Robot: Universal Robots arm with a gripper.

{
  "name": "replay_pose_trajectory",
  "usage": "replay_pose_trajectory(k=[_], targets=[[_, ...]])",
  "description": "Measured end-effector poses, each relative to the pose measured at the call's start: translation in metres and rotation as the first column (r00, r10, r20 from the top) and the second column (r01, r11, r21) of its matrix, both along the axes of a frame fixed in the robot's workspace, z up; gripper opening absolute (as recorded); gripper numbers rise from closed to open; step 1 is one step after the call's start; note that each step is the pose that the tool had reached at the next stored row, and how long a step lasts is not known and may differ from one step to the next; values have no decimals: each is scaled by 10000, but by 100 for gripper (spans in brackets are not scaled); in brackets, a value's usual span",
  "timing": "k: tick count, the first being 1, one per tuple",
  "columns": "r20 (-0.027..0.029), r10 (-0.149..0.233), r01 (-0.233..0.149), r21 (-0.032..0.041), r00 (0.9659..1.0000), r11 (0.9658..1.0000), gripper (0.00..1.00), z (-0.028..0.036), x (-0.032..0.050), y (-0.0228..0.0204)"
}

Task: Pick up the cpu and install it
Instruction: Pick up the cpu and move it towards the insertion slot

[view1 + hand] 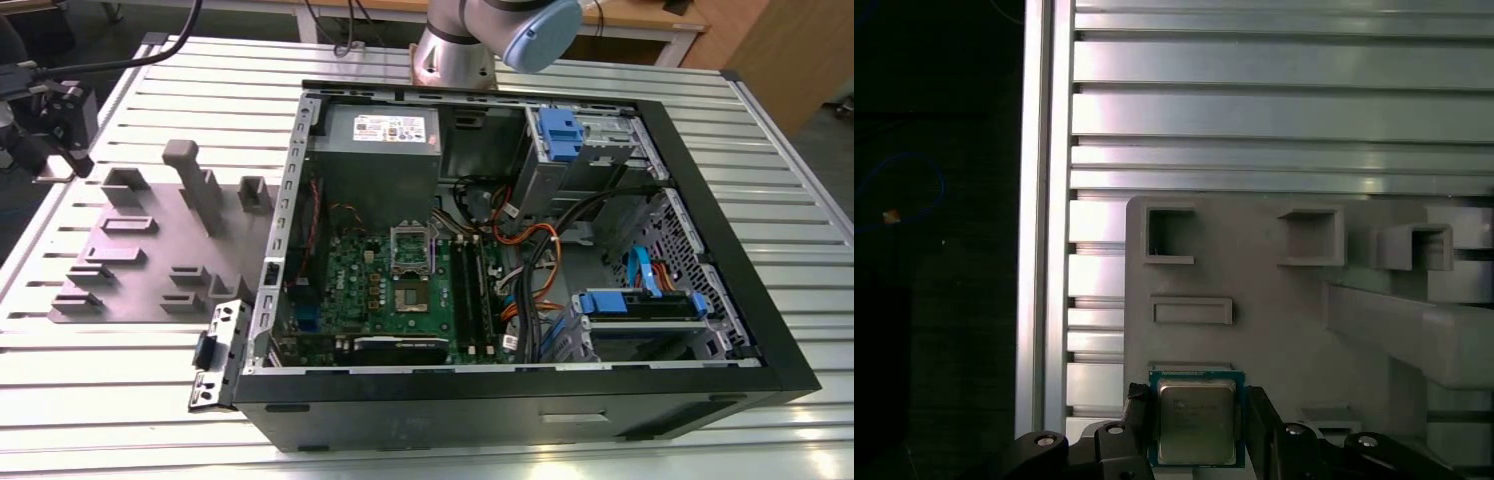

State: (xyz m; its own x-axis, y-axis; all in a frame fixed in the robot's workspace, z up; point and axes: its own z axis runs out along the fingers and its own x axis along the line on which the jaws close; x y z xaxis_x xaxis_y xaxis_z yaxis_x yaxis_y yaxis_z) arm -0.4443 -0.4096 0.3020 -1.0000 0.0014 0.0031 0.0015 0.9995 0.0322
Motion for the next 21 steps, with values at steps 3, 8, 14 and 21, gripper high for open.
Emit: replay_pose_trajectory(k=[3,8,14,21], targets=[[0,0,0,0,10000,10000,47,5,0,0],[-1,0,0,0,10000,10000,47,15,0,0],[1,0,0,0,10000,10000,47,28,0,0],[0,0,0,0,10000,10000,47,46,0,0]])
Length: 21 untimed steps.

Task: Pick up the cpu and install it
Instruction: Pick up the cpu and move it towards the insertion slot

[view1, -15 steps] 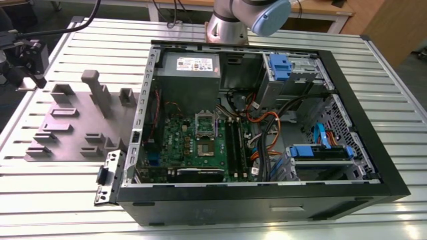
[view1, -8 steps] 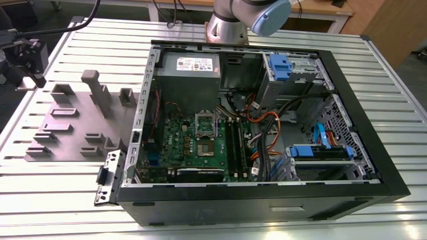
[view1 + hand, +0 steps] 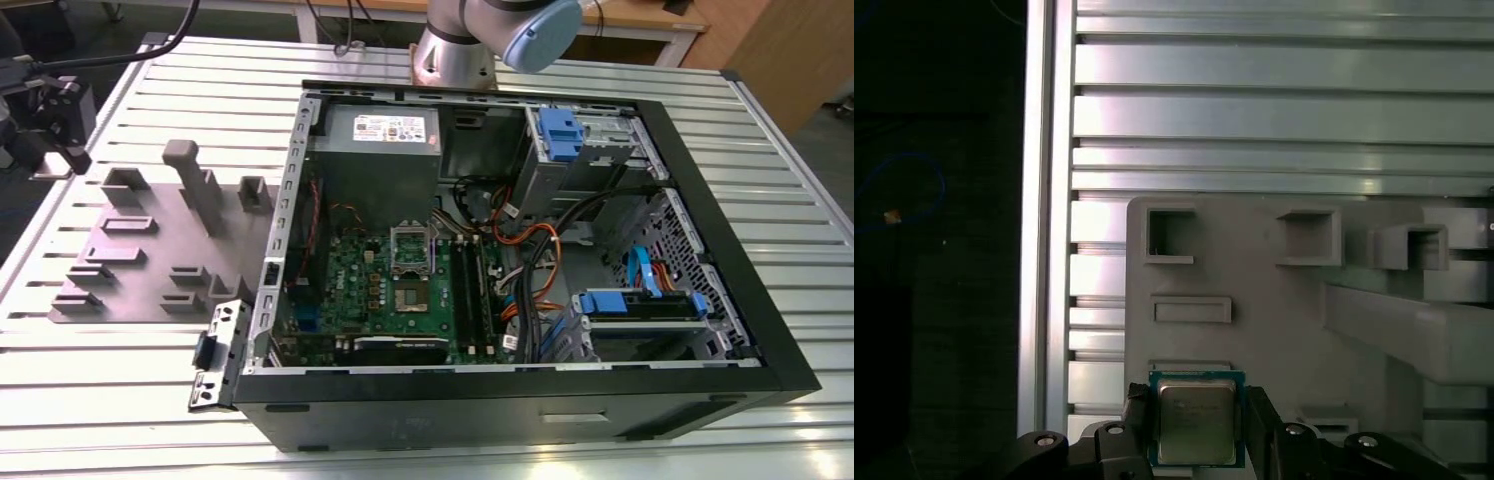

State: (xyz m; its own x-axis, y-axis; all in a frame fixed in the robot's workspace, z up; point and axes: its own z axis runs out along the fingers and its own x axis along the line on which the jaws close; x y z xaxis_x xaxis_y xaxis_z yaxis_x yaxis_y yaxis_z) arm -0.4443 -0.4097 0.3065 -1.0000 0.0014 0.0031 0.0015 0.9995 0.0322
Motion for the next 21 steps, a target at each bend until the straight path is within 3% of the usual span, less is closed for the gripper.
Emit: replay_pose_trajectory(k=[21], targets=[[1,0,0,-21,10000,10000,47,45,0,0]])
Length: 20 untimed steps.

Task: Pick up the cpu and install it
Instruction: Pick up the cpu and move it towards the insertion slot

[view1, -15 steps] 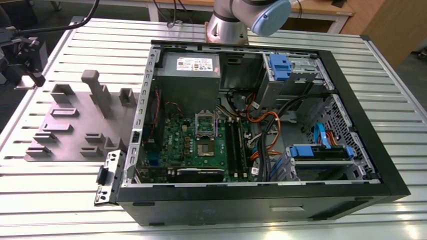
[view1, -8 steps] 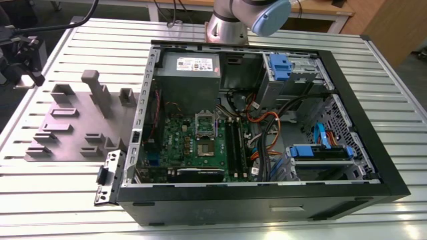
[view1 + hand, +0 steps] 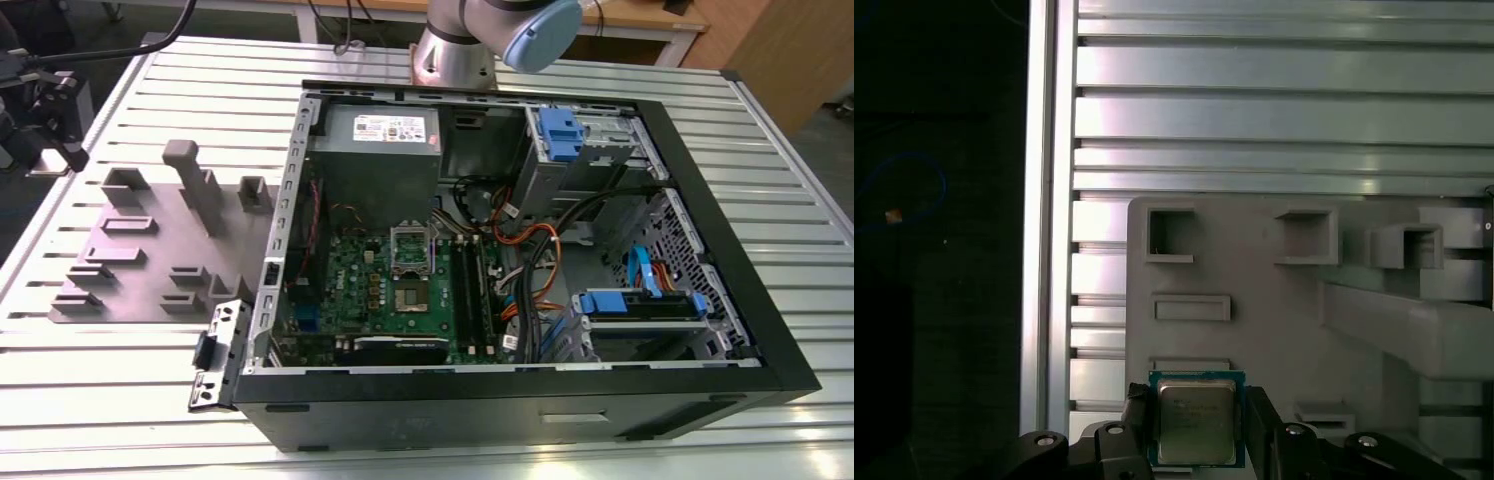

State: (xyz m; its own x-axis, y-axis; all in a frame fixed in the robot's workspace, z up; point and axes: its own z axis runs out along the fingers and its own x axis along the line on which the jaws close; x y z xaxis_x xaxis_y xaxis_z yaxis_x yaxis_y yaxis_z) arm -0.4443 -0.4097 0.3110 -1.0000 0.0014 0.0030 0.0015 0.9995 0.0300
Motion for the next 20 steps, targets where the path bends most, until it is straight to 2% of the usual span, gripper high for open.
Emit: replay_pose_trajectory(k=[20], targets=[[-1,0,0,-224,10000,9997,47,0,0,0]])
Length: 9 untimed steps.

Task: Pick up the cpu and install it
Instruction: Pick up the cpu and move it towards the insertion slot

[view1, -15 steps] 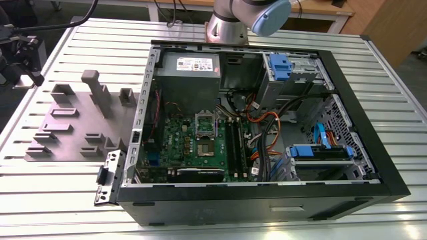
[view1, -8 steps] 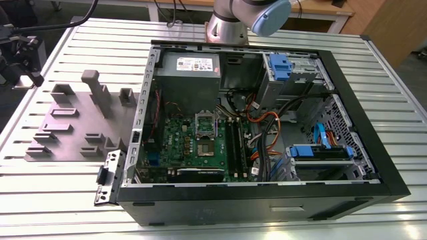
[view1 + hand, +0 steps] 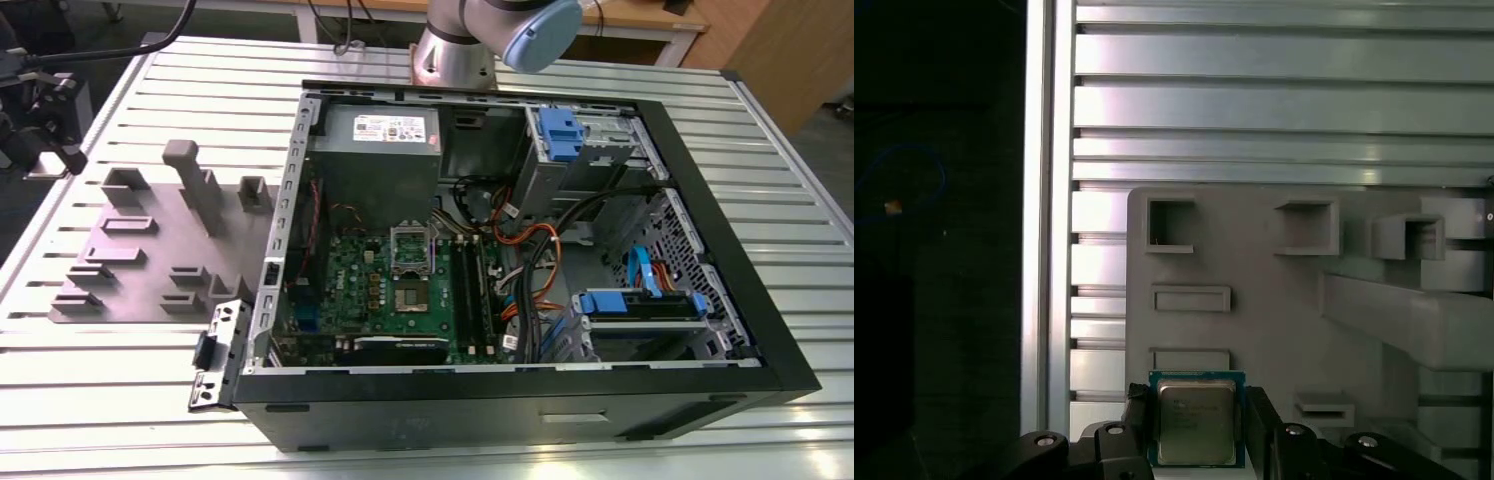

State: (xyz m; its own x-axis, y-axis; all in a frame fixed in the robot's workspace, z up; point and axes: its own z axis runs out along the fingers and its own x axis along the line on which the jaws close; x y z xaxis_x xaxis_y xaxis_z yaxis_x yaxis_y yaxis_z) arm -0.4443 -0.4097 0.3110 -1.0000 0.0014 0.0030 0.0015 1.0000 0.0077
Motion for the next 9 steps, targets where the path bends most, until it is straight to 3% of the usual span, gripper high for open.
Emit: replay_pose_trajectory(k=[9], targets=[[0,0,0,-102,10000,9999,47,0,0,0]])
